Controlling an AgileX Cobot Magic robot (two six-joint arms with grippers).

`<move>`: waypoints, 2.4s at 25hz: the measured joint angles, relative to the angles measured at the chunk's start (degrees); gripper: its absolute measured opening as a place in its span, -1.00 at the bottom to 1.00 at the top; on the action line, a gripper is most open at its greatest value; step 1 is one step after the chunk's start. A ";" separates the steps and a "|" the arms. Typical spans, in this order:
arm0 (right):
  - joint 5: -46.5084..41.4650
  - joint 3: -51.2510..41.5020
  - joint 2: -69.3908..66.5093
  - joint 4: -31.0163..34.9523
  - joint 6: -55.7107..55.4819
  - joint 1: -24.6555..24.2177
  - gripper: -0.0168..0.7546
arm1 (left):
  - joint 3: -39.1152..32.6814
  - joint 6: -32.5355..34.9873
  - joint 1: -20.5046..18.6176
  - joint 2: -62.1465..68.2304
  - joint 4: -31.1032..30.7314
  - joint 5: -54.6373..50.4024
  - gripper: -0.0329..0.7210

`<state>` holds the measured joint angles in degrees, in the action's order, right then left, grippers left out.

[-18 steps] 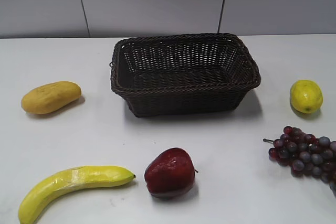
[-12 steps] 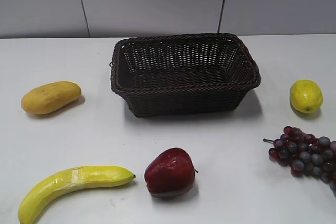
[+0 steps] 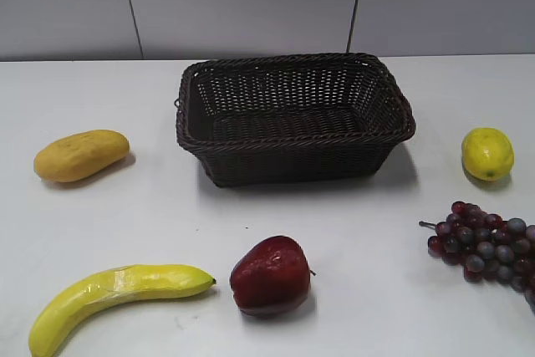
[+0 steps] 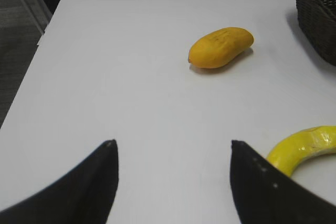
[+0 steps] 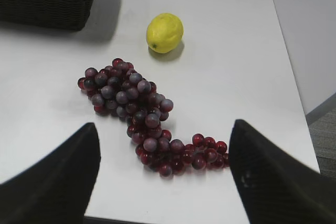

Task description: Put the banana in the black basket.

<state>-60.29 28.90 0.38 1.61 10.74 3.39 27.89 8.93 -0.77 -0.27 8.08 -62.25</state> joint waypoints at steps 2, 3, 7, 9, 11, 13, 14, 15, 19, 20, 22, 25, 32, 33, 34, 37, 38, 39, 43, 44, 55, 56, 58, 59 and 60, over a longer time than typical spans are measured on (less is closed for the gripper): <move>0.00 0.00 0.00 0.00 0.00 0.00 0.54 | 0.00 0.00 0.00 0.00 0.00 0.00 0.39; 0.00 0.00 0.00 0.00 0.00 0.00 0.54 | 0.00 0.00 0.00 0.00 0.00 0.00 0.39; 0.00 0.00 0.00 0.00 0.00 0.00 0.54 | 0.00 0.00 0.00 0.00 0.00 0.00 0.38; 0.00 0.00 0.00 0.00 0.00 0.00 0.54 | 0.00 0.00 0.00 0.00 0.00 0.00 0.38; 0.00 0.00 0.00 0.00 0.00 0.00 0.54 | 0.00 0.00 0.00 0.00 0.00 0.00 0.38; 0.00 0.00 0.00 0.00 0.00 0.00 0.54 | 0.00 0.00 0.00 0.00 0.05 0.00 0.38; 0.00 0.00 0.00 0.00 0.00 0.00 0.54 | 0.00 0.00 0.00 0.00 0.05 0.00 0.38; 0.00 0.00 0.00 0.00 0.00 0.00 0.54 | 0.00 0.00 0.00 0.00 0.05 0.00 0.38; 0.00 0.00 0.00 0.00 0.00 0.00 0.54 | 0.00 0.00 0.00 0.00 -0.13 0.00 0.39; 0.00 0.00 0.00 0.00 0.00 0.00 0.54 | 0.00 0.00 0.00 0.00 -0.36 0.00 0.41; 0.00 0.00 0.00 0.00 0.00 0.00 0.54 | 0.00 0.00 0.00 0.00 -0.42 0.00 0.54; 0.00 0.00 0.00 0.00 0.00 0.00 0.54 | 0.00 0.00 0.00 0.00 -0.04 0.11 0.80; 0.00 0.00 0.00 0.00 0.00 0.00 0.54 | 0.00 3.53 1.20 7.22 2.93 0.44 0.76; 0.00 0.00 0.00 0.00 0.00 0.00 0.54 | 0.13 3.79 1.80 8.27 3.10 0.72 0.75; 0.00 0.00 0.00 0.00 0.00 0.00 0.54 | 0.45 4.03 2.58 9.03 3.17 1.15 0.74; 0.00 0.00 0.00 0.00 0.00 0.00 0.54 | 0.93 5.25 5.35 11.62 3.48 2.82 0.71; 0.00 0.00 0.00 0.00 0.00 0.00 0.54 | 1.18 5.87 6.71 12.30 3.62 3.09 0.70; 0.00 0.00 0.00 0.00 0.00 0.00 0.54 | 1.24 6.40 8.23 13.14 3.76 3.34 0.68; 0.06 0.00 0.00 0.00 0.00 0.00 0.54 | 1.23 8.26 13.81 17.72 3.26 3.45 0.66; 0.06 0.00 0.00 0.00 0.00 0.00 0.54 | 1.23 8.67 14.82 19.39 3.11 3.61 0.66; 0.06 0.00 0.00 0.00 0.00 0.00 0.54 | 5.56 19.50 26.21 43.20 2.15 11.30 0.65; 0.06 0.00 0.00 0.00 0.00 0.00 0.54 | 6.02 20.42 27.32 45.46 1.85 11.94 0.65; 0.06 0.00 0.00 0.00 0.00 0.00 0.54 | 6.97 22.48 29.06 51.03 1.17 12.93 0.65; 0.06 0.00 0.00 0.00 0.00 0.00 0.54 | 7.54 23.08 29.94 53.88 0.90 13.48 0.65; 0.06 0.00 0.00 0.00 0.00 0.00 0.54 | 8.15 23.42 30.76 56.20 0.38 14.22 0.65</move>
<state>-60.23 28.90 0.38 1.61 10.74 3.39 36.04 32.35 29.99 55.93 8.46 -48.03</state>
